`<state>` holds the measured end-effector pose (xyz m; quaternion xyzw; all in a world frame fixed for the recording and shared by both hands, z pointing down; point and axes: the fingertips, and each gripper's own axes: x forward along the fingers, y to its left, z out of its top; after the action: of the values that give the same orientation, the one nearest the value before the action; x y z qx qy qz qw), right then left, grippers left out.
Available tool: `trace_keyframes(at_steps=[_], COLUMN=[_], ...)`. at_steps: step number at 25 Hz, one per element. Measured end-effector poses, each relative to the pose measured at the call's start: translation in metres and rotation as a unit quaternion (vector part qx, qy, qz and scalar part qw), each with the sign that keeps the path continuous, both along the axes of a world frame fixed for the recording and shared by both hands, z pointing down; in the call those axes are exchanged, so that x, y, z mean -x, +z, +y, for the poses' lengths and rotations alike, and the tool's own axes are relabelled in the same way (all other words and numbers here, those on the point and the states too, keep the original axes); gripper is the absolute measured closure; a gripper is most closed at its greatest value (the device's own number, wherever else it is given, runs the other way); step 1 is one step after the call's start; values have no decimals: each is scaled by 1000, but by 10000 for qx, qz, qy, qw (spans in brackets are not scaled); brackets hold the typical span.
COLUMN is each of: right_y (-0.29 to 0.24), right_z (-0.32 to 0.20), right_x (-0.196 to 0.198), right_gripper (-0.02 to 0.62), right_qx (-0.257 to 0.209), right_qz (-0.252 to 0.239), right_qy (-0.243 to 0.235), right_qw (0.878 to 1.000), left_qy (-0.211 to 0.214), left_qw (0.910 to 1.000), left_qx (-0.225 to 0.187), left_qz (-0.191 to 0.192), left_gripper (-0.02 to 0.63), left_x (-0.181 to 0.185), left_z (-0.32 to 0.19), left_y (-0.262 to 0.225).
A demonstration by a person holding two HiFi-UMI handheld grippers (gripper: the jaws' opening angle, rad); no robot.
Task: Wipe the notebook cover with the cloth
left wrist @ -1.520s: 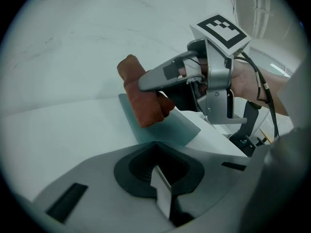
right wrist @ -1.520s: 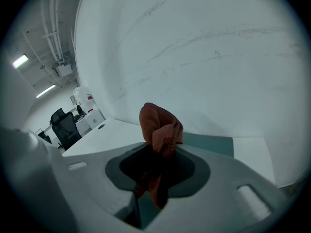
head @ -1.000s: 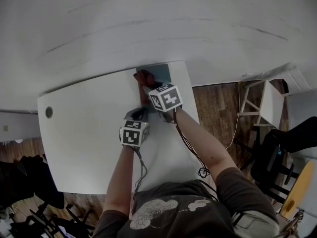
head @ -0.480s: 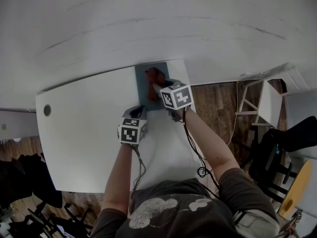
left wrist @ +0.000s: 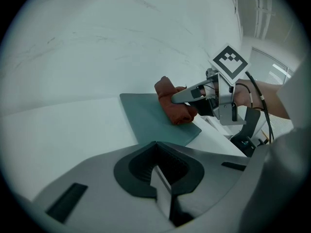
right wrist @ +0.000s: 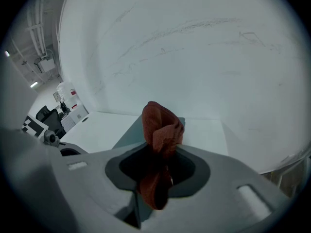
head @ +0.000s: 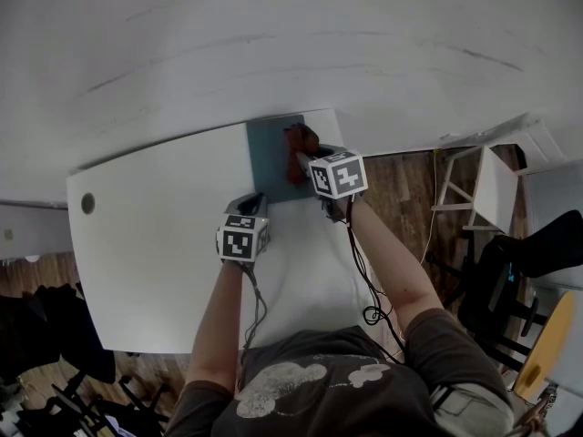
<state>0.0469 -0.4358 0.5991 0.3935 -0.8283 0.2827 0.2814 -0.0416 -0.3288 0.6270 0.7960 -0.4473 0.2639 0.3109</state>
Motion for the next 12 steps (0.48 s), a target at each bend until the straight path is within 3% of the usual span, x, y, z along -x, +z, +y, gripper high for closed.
trace_keyframes(at_steps=[12], right_y=[3], right_z=[2], right_x=[-35], right_gripper=[488], right_qx=[53], right_qz=[-146], right_qy=[533], right_qw=[9985], left_qy=[-52], left_qw=[10000], left_qx=[-27], left_qz=[-47], left_gripper=[600], left_x=[-1], left_z=[0], left_y=[0])
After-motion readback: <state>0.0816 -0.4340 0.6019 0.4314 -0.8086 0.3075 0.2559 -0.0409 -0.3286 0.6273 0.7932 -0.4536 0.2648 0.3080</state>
